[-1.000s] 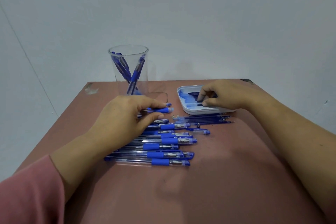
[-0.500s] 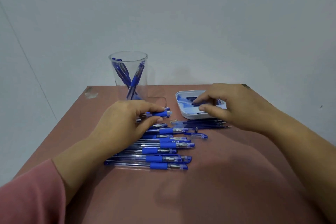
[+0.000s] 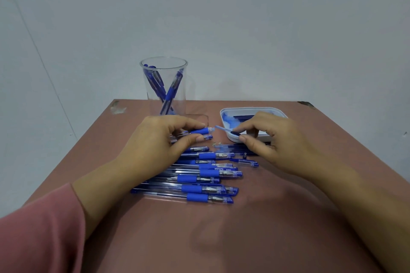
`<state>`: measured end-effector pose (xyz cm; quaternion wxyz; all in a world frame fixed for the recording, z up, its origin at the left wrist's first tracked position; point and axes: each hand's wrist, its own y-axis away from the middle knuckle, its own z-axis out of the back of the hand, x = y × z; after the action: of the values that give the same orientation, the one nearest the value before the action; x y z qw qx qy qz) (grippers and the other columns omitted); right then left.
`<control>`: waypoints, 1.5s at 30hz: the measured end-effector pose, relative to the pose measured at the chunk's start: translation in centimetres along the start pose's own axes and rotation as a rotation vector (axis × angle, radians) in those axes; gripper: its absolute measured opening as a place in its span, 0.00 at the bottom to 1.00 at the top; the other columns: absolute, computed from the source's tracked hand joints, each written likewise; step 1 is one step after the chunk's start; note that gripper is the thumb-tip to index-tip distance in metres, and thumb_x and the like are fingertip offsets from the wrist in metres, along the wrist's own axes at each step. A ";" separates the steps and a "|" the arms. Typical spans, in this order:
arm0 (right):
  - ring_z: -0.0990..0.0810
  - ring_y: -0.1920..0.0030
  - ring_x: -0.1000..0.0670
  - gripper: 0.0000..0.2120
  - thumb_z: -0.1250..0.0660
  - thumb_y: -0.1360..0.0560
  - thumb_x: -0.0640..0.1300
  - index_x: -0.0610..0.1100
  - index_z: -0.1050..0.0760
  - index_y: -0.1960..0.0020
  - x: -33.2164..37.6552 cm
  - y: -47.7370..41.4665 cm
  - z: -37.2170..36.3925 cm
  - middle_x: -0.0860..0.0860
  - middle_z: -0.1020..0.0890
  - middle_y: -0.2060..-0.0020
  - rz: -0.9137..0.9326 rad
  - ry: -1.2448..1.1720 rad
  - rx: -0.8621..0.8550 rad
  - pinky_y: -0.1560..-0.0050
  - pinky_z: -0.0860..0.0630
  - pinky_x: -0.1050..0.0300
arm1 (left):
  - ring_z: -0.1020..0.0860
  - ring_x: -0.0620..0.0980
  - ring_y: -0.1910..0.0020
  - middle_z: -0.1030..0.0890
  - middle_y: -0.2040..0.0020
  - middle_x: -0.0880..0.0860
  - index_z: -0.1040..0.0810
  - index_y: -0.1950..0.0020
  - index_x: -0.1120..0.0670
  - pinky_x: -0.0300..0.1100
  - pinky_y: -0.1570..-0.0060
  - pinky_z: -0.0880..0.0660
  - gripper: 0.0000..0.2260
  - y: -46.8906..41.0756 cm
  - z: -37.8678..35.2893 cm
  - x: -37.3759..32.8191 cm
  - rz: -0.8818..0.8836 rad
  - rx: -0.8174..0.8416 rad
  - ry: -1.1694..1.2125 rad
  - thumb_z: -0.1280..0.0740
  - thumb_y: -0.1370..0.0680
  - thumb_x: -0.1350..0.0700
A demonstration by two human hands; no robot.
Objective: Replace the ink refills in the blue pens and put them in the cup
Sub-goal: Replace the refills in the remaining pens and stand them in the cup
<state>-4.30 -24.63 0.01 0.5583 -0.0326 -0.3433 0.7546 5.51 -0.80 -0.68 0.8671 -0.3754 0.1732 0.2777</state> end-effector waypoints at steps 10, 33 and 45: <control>0.23 0.56 0.59 0.09 0.33 0.25 0.45 0.54 0.20 0.47 0.1 0.1 -0.3 0.61 0.23 0.60 0.012 -0.005 0.019 0.55 0.30 0.73 | 0.22 0.33 0.57 0.20 0.57 0.33 0.18 0.45 0.41 0.25 0.58 0.29 0.16 0.0 0.2 0.1 -0.010 -0.006 -0.025 0.35 0.30 0.39; 0.25 0.56 0.60 0.05 0.30 0.27 0.47 0.50 0.22 0.51 -0.3 0.0 -0.2 0.60 0.21 0.59 0.144 0.100 -0.076 0.51 0.29 0.59 | 0.21 0.38 0.58 0.23 0.58 0.32 0.17 0.45 0.42 0.33 0.59 0.24 0.18 0.1 0.3 -0.9 -0.136 0.058 -0.131 0.37 0.29 0.38; 0.24 0.54 0.60 0.06 0.32 0.27 0.45 0.53 0.23 0.51 -0.2 0.2 -0.1 0.62 0.22 0.58 0.051 0.013 -0.047 0.51 0.29 0.64 | 0.21 0.38 0.57 0.22 0.57 0.33 0.18 0.44 0.42 0.38 0.56 0.21 0.17 0.1 0.4 -0.7 -0.124 0.052 -0.106 0.37 0.29 0.39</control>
<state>-4.39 -24.76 -0.22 0.5403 -0.0592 -0.3562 0.7601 4.88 -0.72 -0.13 0.9000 -0.3477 0.1107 0.2385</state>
